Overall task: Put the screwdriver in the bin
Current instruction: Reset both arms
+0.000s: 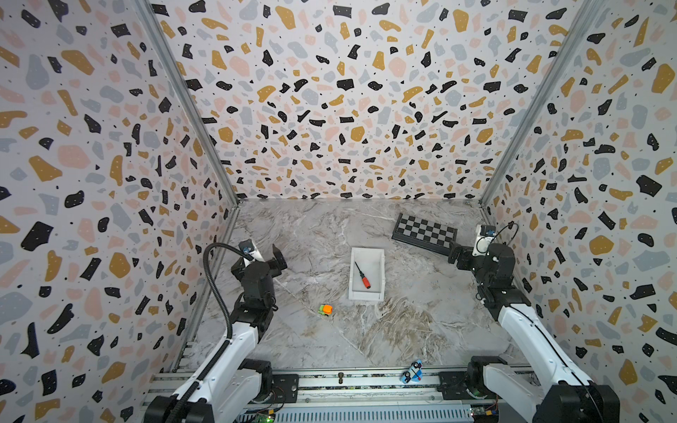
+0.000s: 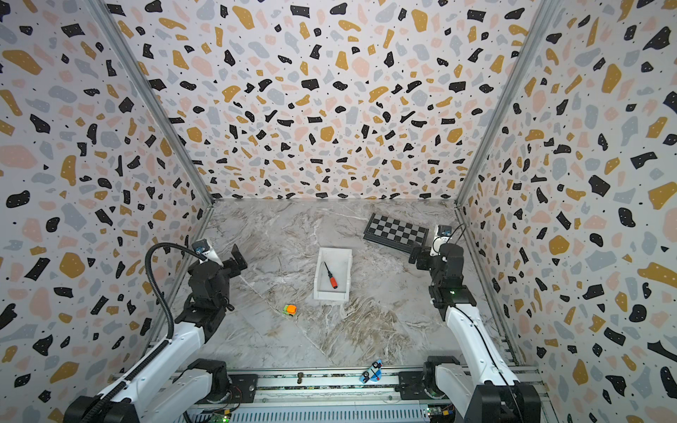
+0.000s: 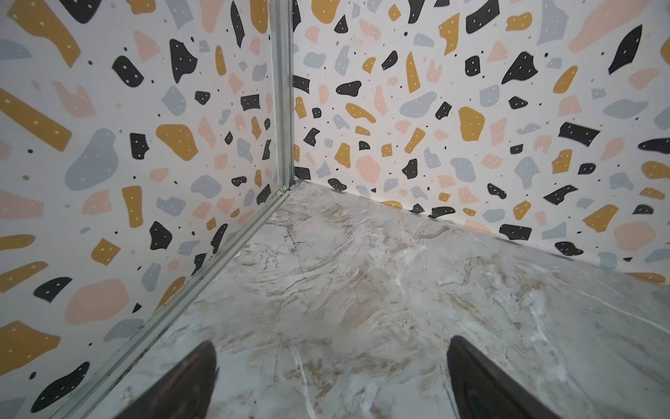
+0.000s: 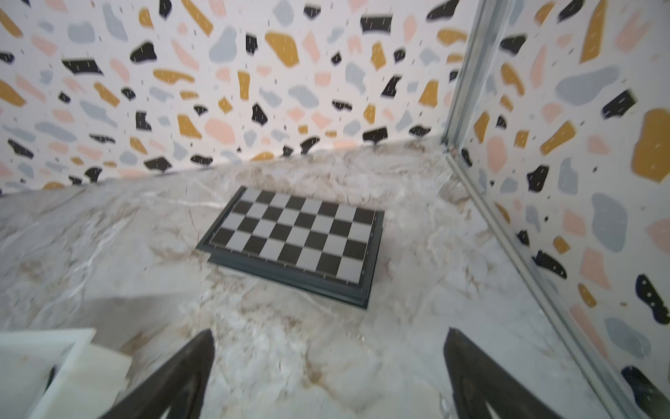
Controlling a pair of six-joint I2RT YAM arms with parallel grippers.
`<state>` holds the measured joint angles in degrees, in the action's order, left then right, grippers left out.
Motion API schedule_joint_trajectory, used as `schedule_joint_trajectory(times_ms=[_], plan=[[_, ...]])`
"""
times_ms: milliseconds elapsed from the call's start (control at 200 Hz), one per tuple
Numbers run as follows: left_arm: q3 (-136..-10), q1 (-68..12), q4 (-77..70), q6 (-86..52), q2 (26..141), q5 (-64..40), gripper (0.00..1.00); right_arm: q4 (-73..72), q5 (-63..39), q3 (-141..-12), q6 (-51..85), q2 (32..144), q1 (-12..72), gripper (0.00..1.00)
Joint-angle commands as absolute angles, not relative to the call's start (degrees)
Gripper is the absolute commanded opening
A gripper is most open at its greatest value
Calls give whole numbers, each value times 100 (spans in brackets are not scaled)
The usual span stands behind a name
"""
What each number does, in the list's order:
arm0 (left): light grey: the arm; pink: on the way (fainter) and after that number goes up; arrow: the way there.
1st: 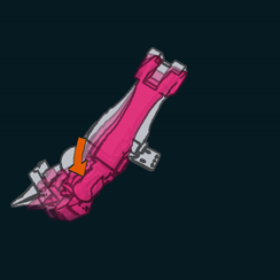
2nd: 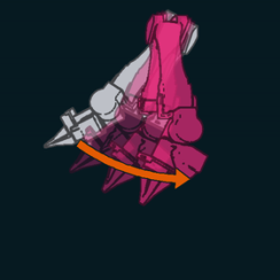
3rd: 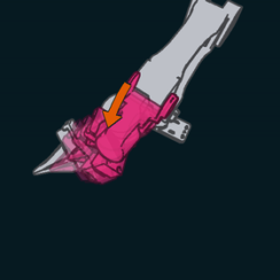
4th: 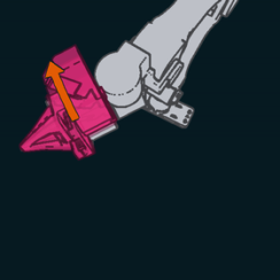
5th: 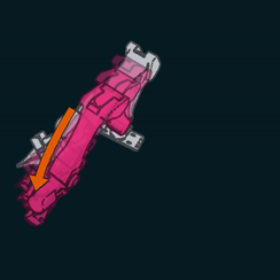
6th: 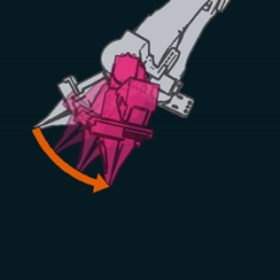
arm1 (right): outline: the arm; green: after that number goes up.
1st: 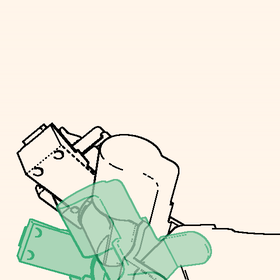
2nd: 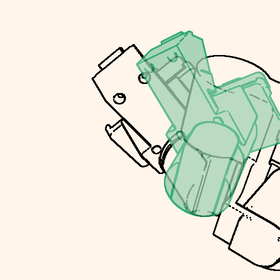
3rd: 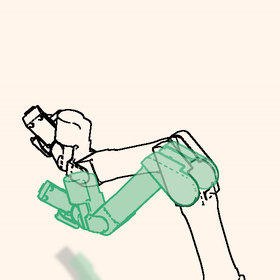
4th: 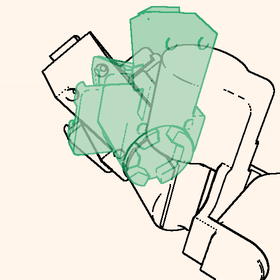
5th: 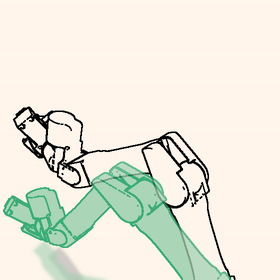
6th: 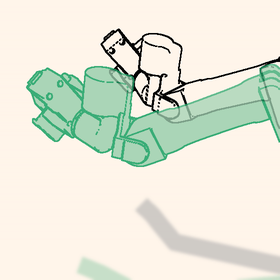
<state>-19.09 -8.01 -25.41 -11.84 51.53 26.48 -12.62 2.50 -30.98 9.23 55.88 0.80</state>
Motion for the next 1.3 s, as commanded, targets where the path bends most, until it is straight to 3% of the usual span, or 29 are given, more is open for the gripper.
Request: schedule_joint_trajectory(times_ms=[0,210,386,481,656,706,746,806,891,1297], plan=[[-1387,-782,-3768,-710,5000,2901,100,-2667,719,-2609,830,5713,71,99],[-575,-782,-5251,-491,5281,2746,100,-3966,821,-1883,768,6073,149,99],[-268,-779,-6485,-599,6297,2724,100,-5181,1230,-1444,442,6782,497,99],[-505,-774,-6389,-298,6551,2516,100,-5749,1491,-1380,189,7324,729,99],[-302,-747,-7870,-229,7797,2484,100,-6956,1276,-1263,-152,8342,844,99],[-355,-747,-8150,-228,8063,2538,100,-6720,1060,-1337,-71,8326,738,99],[-428,-738,-7997,-228,8049,2516,100,-6762,866,-1242,21,8342,614,99],[-572,-732,-7412,-227,7851,2470,100,-7931,831,-999,-90,8746,615,99],[-836,-729,-7201,-244,8064,2532,100,-6921,370,-1286,38,8559,392,99],[-923,-727,-6876,-244,7973,2487,100,-7118,624,-1166,-87,8510,580,99]])
